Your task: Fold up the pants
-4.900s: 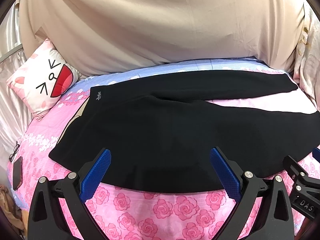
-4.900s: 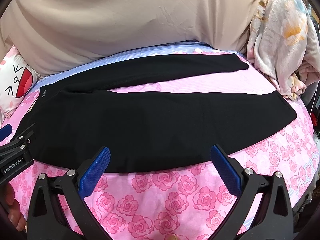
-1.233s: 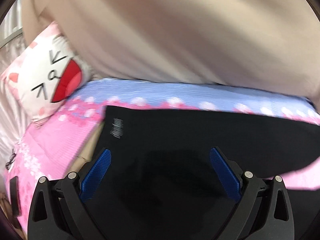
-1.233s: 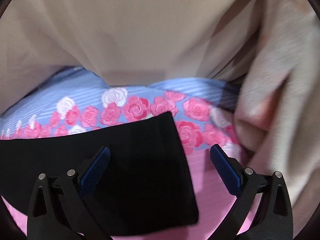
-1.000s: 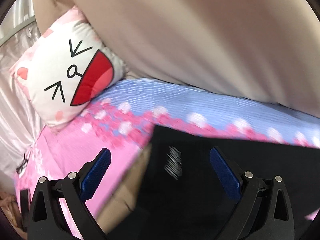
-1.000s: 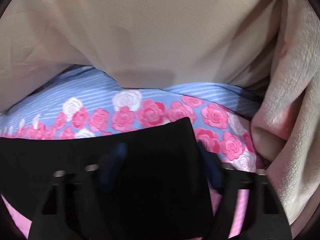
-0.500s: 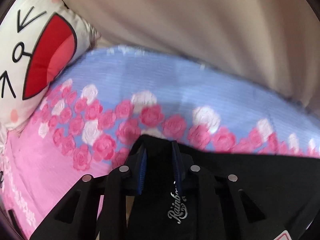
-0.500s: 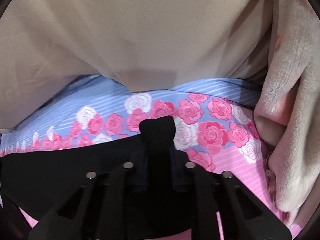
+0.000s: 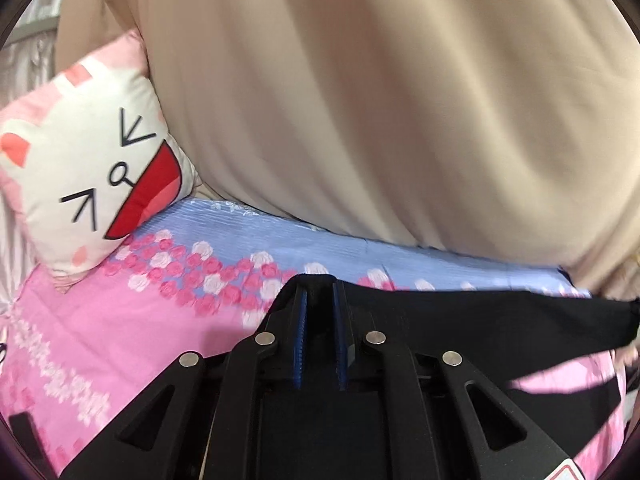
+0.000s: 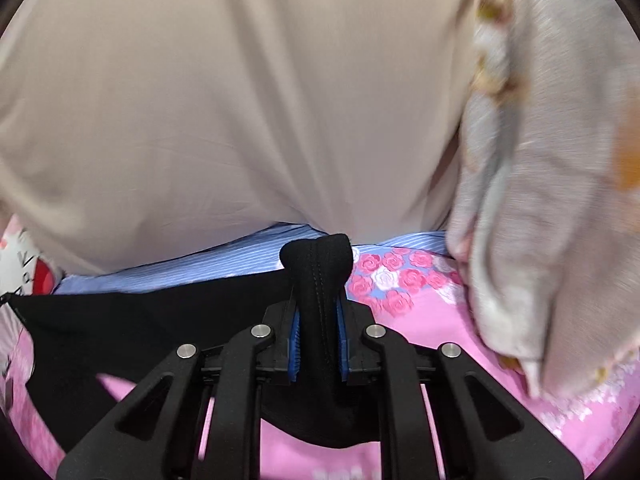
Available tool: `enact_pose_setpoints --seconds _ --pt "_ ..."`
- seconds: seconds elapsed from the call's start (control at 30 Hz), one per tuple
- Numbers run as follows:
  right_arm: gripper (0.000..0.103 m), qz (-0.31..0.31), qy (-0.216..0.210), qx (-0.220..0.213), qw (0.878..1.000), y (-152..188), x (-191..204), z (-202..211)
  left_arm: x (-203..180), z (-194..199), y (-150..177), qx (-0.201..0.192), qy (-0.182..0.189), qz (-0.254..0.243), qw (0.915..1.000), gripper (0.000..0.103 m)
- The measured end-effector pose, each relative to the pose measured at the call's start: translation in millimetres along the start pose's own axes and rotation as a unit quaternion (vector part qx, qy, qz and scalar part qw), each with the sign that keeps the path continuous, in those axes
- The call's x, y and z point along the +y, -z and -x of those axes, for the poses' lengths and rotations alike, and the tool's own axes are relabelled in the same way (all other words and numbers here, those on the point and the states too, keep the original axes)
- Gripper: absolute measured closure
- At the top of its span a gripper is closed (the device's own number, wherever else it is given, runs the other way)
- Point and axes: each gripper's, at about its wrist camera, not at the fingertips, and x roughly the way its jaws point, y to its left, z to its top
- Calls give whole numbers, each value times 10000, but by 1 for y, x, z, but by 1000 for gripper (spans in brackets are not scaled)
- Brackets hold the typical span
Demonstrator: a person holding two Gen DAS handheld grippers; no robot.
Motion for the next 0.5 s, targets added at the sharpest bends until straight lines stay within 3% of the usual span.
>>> enact_pose_setpoints --seconds 0.1,0.17,0.23,0.43,0.5 --pt "90 126 -67 -162 9998 28 1 39 4 41 28 -92 96 -20 9999 94" --pt "90 184 -51 -188 9996 46 -3 58 12 60 46 -174 -21 -8 9998 103" --pt "90 146 -59 -114 9998 73 -11 72 30 79 69 -206 -180 74 9996 103" --pt "90 31 184 510 9985 139 -30 62 59 69 139 684 -791 268 9942 103" --pt "90 -73 223 525 9983 149 -30 59 59 60 150 876 -605 422 9934 94"
